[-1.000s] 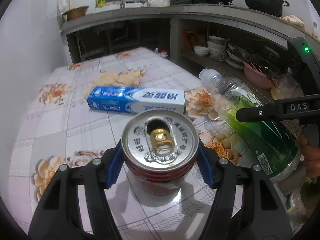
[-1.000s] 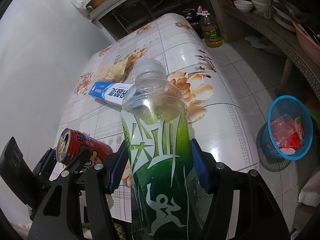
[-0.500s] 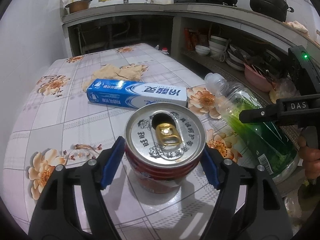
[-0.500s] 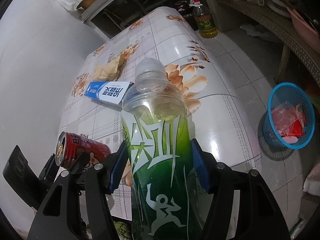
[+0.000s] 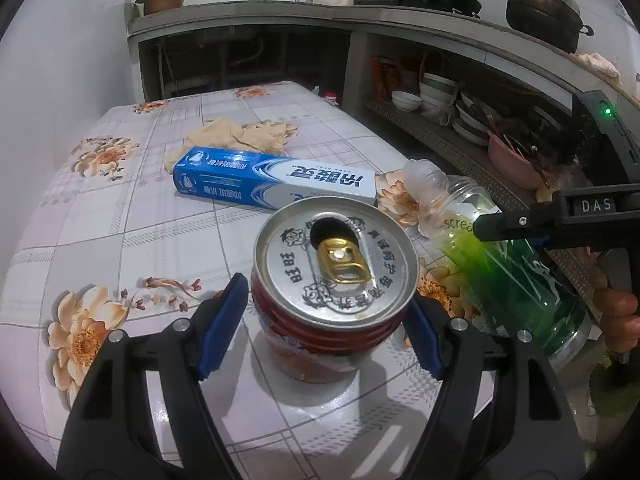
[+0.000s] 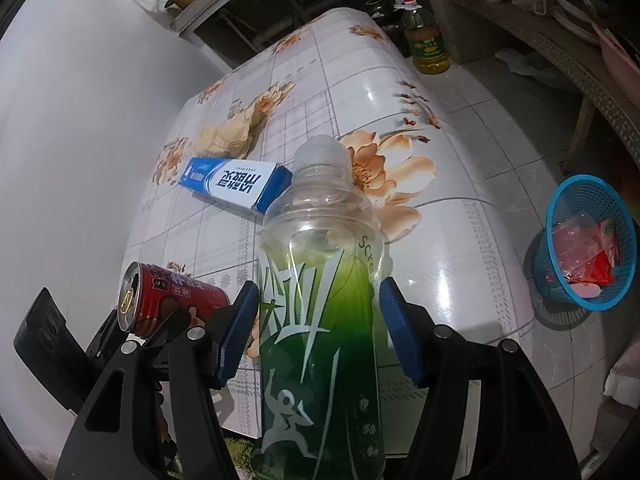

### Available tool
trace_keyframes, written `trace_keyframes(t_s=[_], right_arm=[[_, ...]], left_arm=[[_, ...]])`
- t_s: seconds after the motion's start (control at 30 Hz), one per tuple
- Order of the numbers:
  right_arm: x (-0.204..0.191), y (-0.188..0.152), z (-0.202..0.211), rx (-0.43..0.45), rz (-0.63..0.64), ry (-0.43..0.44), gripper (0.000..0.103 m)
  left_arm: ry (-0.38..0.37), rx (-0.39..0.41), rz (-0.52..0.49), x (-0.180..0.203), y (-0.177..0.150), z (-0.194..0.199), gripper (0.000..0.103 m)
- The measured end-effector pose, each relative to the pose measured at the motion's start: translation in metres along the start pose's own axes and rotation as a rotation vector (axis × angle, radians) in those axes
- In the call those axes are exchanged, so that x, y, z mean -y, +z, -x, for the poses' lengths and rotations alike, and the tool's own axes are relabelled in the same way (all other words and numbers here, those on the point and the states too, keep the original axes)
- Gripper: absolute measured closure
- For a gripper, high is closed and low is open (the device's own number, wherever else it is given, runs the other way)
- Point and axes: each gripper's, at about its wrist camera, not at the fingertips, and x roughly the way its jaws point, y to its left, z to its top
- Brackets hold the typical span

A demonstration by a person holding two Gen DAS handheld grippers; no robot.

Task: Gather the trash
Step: 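Lift the red can with the left tool while the right tool holds the green bottle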

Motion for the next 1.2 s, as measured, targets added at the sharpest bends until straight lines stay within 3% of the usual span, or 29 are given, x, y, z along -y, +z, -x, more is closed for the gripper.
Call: trace_keyframes(t_s=[0.43,0.7,1.2], right_arm=[[-0.002,-0.001,-0.004,-0.019,-0.001,0.009,0.04],[-0.006,-0.005,-0.013,-0.043,0.015,0.009,0.039],[-0.001,-0.006,-0.008,-0.023,0.004,0.015,0.04]], left_arm=[[0.01,-0.021,0.027,0.001,0.002,-0.004,0.033],[0.035,-0.039,0.028,0.004,0.006,-0.004,0.039],[0.059,-0.075,0.04,0.007,0.01,-0.005,0.04]])
